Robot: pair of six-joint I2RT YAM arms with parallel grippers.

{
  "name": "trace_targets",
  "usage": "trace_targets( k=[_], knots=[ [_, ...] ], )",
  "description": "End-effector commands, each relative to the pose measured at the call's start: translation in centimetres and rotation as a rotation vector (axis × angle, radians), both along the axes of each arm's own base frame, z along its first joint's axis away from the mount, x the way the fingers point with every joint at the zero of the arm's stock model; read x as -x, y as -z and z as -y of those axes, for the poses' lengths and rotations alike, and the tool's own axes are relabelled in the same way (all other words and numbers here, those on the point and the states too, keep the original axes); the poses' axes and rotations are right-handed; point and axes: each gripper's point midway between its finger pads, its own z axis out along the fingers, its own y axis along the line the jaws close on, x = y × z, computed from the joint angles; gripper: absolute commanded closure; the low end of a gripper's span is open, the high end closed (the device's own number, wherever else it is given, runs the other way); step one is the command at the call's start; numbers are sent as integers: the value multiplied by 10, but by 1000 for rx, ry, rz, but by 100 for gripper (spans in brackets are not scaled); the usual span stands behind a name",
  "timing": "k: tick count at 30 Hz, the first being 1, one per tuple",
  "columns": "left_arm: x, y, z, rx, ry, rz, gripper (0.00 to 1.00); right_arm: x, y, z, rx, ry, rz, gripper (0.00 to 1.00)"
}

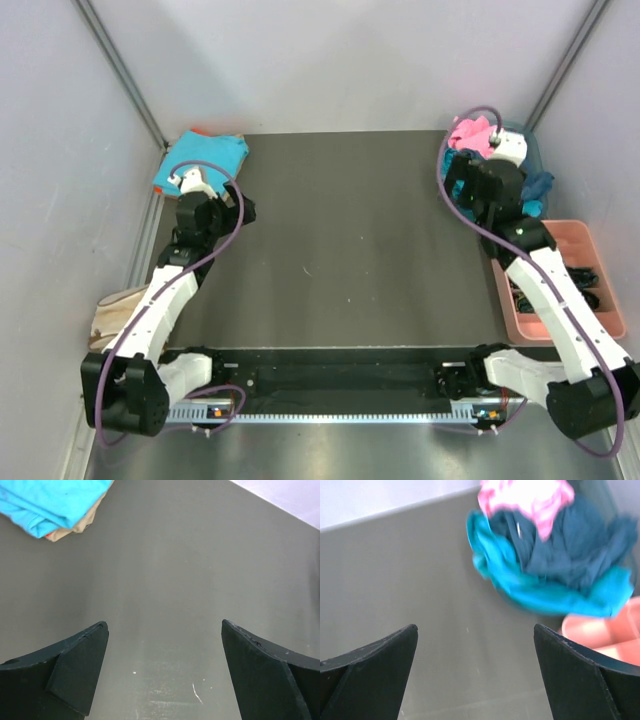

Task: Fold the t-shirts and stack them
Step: Grab the tshirt from the pile

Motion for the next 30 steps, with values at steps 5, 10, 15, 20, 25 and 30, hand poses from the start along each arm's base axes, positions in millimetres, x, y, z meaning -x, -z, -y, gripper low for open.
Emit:
trace_targets(
  k=[5, 10, 15, 20, 25, 30],
  knots=[
    [2, -20, 3, 16, 15, 73, 1, -54, -78, 28, 175, 105, -7, 1],
    [5, -13, 8, 34, 38, 70, 1, -75, -93, 48, 155, 136, -48, 1],
    [6, -4, 16, 55, 68, 22, 1, -89, -61, 59, 158, 143, -150, 1],
    [6, -2, 12, 46, 48, 23, 1, -92, -19, 64, 166, 136, -258, 1],
    [3, 2, 12, 48, 43, 11, 1, -94, 6, 58, 138, 115, -286, 1],
    [3, 3, 12, 47, 45, 6, 1, -99, 27, 53, 104, 83, -330, 1]
  ],
)
